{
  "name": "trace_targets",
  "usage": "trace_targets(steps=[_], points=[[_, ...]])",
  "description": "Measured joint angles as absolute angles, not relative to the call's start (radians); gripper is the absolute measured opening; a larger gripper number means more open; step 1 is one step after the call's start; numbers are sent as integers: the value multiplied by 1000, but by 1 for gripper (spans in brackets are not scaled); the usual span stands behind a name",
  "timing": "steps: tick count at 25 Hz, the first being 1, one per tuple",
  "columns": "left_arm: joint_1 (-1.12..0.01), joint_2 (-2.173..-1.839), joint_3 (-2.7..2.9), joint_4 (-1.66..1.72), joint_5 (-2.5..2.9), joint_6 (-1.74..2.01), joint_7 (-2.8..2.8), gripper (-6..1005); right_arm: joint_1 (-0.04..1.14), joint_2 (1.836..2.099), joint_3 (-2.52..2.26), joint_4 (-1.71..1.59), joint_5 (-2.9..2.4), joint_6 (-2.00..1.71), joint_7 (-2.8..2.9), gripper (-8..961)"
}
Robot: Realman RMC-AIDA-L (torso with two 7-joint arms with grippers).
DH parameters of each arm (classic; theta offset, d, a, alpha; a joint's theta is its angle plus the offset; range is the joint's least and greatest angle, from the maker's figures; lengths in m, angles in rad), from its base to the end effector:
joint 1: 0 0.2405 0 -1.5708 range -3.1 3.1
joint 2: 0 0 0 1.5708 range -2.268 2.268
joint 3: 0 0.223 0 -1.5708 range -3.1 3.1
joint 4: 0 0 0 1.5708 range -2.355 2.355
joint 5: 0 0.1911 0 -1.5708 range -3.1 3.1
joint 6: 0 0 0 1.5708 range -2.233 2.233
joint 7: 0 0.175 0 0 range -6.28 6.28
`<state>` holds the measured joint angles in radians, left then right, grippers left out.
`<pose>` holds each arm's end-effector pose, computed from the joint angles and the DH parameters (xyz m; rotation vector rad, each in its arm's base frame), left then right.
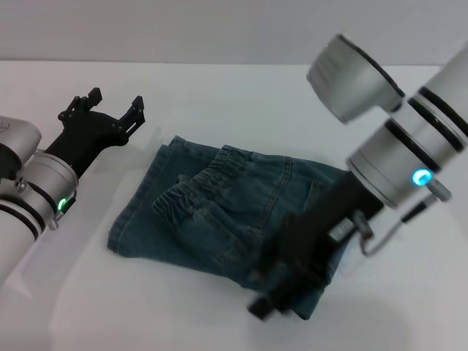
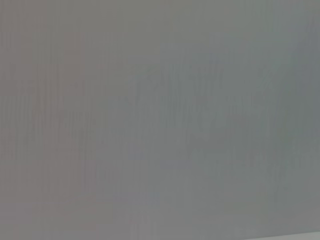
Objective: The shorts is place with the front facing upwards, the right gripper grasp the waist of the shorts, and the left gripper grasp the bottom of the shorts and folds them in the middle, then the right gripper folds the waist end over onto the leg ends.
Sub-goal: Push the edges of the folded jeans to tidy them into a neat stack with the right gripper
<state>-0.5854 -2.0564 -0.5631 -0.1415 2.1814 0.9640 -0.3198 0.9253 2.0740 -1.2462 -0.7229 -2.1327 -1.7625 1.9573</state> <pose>-0.2610 0.3711 -0.0287 -1.8465 -0.6504 -0.6665 0.1110 0.2808 -0.0640 2.7374 -0.4717 0.1043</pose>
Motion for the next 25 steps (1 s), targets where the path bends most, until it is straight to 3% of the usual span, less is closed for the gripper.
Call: trace_targets(steps=[8,25], points=[[-582,-2058,-563,-149,2181,962,-319,798,892,2069,-1246,-682,-2220,-1841,1981,559],[-579,-2059,-561,-155,2183,953,-327,798,853,2058,-1220,-652,-2295,-1654,1988,559]])
